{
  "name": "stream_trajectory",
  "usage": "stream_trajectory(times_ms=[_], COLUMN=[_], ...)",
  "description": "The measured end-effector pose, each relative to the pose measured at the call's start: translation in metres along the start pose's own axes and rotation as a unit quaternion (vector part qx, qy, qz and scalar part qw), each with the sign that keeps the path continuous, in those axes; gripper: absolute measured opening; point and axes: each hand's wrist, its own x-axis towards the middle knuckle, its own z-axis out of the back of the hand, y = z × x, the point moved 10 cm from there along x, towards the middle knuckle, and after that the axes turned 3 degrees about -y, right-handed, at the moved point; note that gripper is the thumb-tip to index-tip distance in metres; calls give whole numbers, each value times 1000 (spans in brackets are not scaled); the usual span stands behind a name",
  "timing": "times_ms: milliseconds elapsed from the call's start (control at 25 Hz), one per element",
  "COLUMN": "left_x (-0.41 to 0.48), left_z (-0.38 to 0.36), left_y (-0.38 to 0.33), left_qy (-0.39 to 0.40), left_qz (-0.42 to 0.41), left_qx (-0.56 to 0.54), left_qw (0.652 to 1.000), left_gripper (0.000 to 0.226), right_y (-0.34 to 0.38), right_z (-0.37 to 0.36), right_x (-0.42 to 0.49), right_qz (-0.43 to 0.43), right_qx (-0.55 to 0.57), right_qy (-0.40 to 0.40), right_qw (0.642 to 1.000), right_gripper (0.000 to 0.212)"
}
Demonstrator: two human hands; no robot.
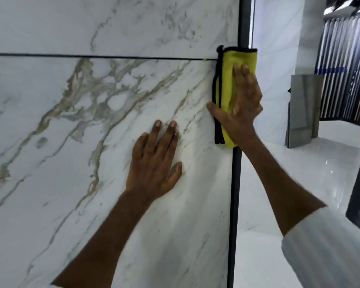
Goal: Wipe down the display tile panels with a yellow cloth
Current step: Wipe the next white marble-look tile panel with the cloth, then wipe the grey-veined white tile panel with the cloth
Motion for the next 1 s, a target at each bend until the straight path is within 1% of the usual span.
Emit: stream_trajectory(times_ms=[40,80,120,160,200,240,280,360,440,480,560,640,720,760,800,880,920,1000], left_x=[1,1,2,1,0,1,2,6,13,15,17,22,21,20,20,21,16,4], left_z=[1,1,0,-2,-3,-3,0,15,31,41,64,96,131,149,169,208,233,296], left_y=[0,0,0,0,0,1,2,4,11,18,42,73,105,124,148,191,217,268], left_qy=[12,30,51,75,102,134,161,212,272,297,344,379,426,434,430,410,401,376], left_qz=[2,2,1,2,4,3,3,2,11,36,133,228,298,328,356,390,410,451], left_qx=[-18,-35,-45,-53,-60,-76,-97,-153,-206,-232,-293,-327,-325,-314,-297,-259,-231,-167], left_qw=[1000,999,998,996,993,988,982,965,940,925,882,835,790,778,775,783,786,793], left_gripper=[76,77,79,81,83,85,86,83,75,71,69,72,75,76,76,76,75,72], right_y=[-13,-30,-47,-62,-71,-71,-69,-64,-62,-57,-41,3,55,83,115,176,215,297], right_z=[0,0,0,-3,-8,-10,-8,5,31,47,77,93,86,73,54,15,-6,-41], right_x=[-1,-1,-1,-4,-7,-9,-12,-31,-55,-68,-95,-106,-105,-100,-93,-77,-70,-60], right_qz=[-66,-165,-273,-358,-414,-446,-477,-555,-629,-661,-713,-727,-706,-681,-648,-580,-545,-478], right_qx=[25,74,146,231,302,342,356,331,284,255,191,158,144,149,167,215,246,299], right_qy=[1,-1,-13,-22,-18,-5,7,14,-8,-18,2,72,170,223,270,335,371,442], right_qw=[997,983,951,904,859,827,804,763,724,705,675,665,673,682,692,711,710,698], right_gripper=[102,105,108,106,96,81,65,42,30,27,22,25,39,39,34,29,32,41])
